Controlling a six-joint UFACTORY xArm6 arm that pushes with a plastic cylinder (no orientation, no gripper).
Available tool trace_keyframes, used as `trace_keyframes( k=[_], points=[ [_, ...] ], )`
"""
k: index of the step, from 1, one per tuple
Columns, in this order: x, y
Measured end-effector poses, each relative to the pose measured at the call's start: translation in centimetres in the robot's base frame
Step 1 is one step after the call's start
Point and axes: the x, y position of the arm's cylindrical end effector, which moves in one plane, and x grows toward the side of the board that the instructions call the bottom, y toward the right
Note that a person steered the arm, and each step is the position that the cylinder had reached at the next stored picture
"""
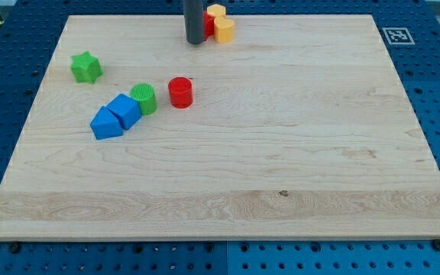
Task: Move the green circle down
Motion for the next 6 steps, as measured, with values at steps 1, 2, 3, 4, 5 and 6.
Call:
trace_keyframes(
  k=[1, 2, 3, 4, 5, 6],
  points=[
    [1.0, -1.2],
    [5.2, -5.9],
    [8.3, -6.9],
    [13.0, -6.6],
    [18.2, -6.6],
    [20.2, -4.6]
  ],
)
